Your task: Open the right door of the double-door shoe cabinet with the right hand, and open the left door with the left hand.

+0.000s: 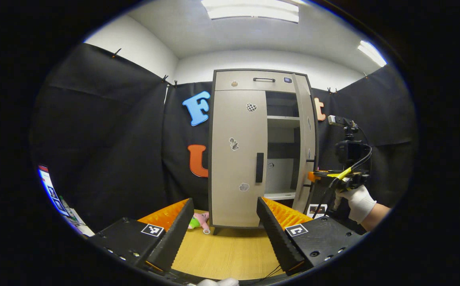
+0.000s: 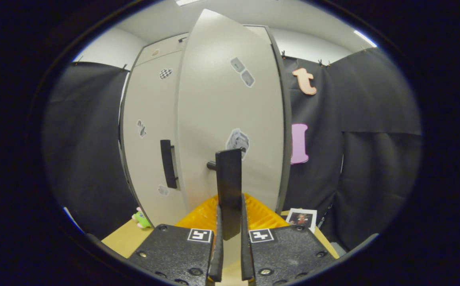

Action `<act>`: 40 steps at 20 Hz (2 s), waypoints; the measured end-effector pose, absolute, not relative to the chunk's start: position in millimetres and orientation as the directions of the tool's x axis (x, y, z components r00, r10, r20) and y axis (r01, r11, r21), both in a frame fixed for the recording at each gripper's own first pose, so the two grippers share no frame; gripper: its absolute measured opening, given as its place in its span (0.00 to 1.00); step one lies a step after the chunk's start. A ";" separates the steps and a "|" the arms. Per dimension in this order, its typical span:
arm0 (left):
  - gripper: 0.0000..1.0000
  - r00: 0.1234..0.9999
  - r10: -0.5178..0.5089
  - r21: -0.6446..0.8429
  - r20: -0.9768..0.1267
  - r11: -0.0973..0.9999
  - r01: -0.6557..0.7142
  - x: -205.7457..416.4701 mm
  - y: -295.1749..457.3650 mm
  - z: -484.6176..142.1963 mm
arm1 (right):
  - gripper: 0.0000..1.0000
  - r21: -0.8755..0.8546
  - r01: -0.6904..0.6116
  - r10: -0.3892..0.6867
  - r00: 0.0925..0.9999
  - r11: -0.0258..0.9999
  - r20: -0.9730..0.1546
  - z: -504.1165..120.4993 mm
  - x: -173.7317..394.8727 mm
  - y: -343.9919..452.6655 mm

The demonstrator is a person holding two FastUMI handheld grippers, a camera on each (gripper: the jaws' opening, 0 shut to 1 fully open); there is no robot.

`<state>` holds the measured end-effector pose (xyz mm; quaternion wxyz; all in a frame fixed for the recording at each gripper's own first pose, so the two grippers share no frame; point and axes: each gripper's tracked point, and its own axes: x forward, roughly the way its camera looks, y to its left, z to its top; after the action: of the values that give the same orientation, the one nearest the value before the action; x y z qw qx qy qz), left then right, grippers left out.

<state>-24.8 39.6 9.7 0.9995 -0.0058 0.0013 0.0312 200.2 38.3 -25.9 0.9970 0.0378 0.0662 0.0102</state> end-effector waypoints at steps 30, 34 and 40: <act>0.95 0.991 0.137 0.013 -0.010 0.991 -0.137 33.1 -95.3 19.7 | 0.04 0.065 -0.189 0.196 0.970 0.980 -0.143 -26.6 186.7 -91.8; 0.95 0.989 0.145 0.026 -0.009 0.989 -0.145 32.6 -94.1 17.2 | 0.04 0.072 -0.187 0.196 0.970 0.980 -0.145 -26.4 186.3 -91.0; 0.94 0.995 0.101 0.015 0.004 0.995 -0.101 46.6 -76.6 18.6 | 0.06 0.068 -0.156 0.165 0.973 0.985 -0.160 -26.5 182.3 -93.9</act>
<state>46.6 -76.6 18.6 0.9987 0.0074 -0.0016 0.0504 182.3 -93.9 -26.5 0.9929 0.0274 0.0828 0.0809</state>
